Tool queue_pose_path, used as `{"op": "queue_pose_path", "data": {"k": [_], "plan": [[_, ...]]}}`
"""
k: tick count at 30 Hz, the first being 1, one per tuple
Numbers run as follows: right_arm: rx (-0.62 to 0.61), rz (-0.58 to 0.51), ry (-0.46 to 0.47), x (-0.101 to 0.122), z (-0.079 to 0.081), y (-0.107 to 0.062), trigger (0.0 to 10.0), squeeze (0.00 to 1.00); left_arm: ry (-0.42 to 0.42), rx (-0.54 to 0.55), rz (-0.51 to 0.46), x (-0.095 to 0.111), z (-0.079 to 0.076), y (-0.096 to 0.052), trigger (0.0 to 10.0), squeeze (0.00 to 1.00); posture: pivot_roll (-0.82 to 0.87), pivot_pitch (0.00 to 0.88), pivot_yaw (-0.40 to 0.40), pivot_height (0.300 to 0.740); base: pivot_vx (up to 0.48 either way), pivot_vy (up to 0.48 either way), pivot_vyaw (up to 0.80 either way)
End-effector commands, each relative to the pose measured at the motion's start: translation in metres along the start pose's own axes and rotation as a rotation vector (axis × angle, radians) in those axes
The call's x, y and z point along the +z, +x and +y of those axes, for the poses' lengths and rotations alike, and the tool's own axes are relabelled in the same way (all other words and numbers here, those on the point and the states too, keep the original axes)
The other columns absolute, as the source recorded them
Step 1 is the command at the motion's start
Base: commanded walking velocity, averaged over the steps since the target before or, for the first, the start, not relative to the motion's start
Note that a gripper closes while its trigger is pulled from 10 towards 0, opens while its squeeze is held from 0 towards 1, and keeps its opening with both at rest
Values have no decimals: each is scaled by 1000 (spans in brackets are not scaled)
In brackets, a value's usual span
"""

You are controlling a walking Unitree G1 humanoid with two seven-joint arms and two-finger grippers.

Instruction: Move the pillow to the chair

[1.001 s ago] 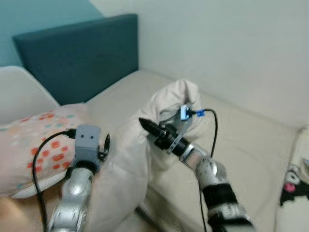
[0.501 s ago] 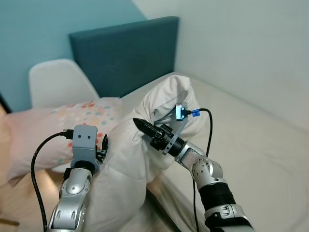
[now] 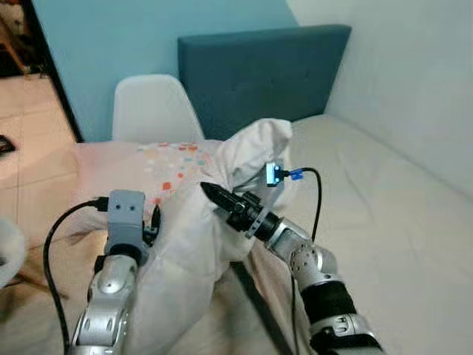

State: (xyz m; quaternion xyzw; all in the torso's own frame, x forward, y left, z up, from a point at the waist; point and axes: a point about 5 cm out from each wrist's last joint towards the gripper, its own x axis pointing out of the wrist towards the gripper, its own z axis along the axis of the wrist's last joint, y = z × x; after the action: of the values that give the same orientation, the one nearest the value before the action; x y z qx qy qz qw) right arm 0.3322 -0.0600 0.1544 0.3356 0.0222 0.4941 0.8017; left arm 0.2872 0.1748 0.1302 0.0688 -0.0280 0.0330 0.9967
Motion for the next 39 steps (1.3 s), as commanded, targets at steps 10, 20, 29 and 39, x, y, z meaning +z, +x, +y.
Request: {"op": "queue_pose_path", "data": {"k": [10,20,29,39], "plan": [[65,-63,-42,16,8,7,0,0,9,-10,19,-5,-1,-1,10000,0,4,0,-85,740,0,0,664],[67,-68,-37,16,8,7,0,0,10,-13,18,-5,-1,0,10000,0,3,0,-84,740,0,0,666],[71,-62,-32,16,8,7,0,0,-3,-40,19,-6,-4,1,10000,0,1,0,-85,740,0,0,665],[76,-67,-29,18,8,7,0,0,-29,-78,10,-3,-7,1,10000,0,-3,0,-88,740,0,0,666]]}}
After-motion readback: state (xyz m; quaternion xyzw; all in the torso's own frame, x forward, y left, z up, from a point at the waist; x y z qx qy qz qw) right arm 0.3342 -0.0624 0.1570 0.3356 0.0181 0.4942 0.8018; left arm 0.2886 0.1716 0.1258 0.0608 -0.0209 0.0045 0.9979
